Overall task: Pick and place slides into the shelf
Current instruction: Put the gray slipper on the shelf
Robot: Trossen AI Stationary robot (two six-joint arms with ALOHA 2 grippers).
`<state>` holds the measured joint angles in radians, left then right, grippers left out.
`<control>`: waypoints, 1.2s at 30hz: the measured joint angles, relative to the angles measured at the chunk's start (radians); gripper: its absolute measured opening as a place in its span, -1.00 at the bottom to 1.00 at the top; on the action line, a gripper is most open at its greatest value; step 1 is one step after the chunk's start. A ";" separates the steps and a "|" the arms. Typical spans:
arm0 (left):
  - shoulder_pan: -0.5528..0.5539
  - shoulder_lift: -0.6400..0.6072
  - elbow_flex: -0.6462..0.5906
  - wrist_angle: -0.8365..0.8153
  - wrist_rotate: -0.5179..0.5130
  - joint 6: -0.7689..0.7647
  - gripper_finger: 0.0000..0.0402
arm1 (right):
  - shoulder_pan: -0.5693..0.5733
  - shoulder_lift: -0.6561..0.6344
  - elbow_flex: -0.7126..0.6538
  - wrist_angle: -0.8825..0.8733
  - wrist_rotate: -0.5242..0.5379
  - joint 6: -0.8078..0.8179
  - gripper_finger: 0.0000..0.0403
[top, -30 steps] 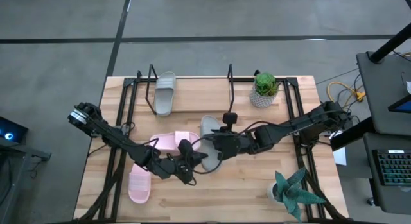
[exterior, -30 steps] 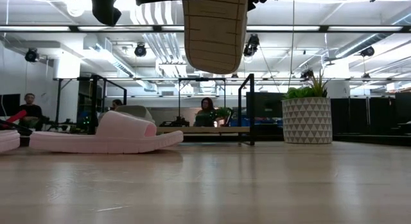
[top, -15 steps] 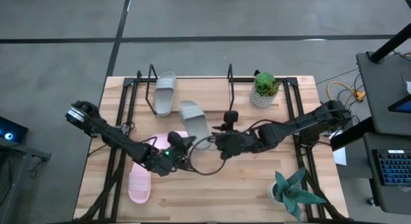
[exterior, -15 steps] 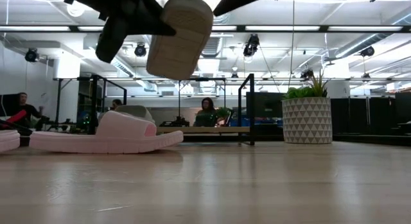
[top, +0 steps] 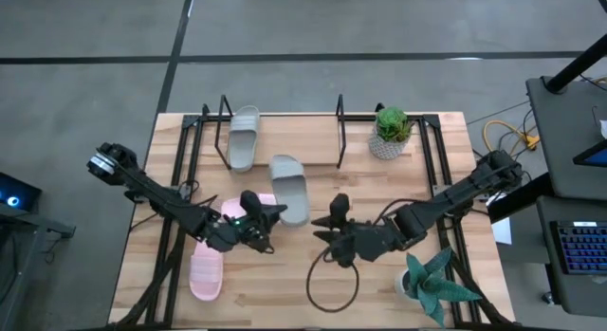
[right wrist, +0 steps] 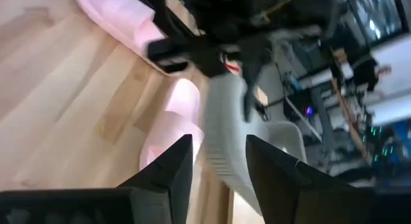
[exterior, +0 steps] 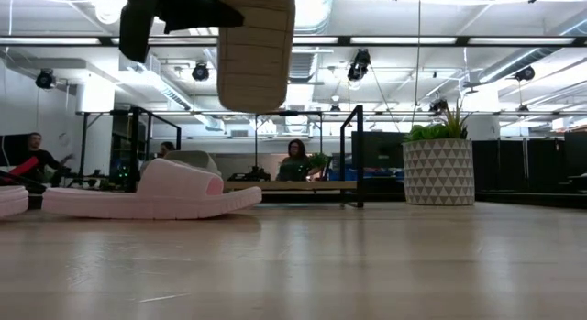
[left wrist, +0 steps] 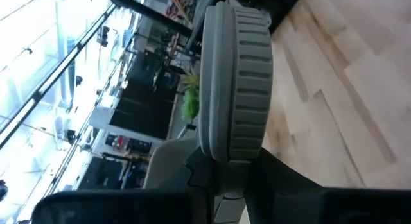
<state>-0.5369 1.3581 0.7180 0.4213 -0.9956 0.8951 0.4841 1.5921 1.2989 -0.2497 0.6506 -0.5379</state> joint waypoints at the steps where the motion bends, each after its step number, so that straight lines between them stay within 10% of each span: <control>1: -0.002 -0.007 -0.006 0.009 -0.003 0.004 -0.86 | 0.004 0.000 -0.001 -0.001 0.000 -0.011 -0.32; 17: -0.015 0.001 -0.011 0.203 0.172 0.117 -0.86 | -0.026 0.000 -0.005 0.044 -0.104 -0.089 -0.32; 36: -0.008 -0.010 -0.005 0.238 0.148 0.115 -0.86 | -0.029 0.001 0.019 0.046 -0.081 -0.170 -0.17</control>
<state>-0.5444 1.3479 0.7128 0.6596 -0.8480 1.0096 0.4548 1.5933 1.3181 -0.2039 0.5698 -0.7077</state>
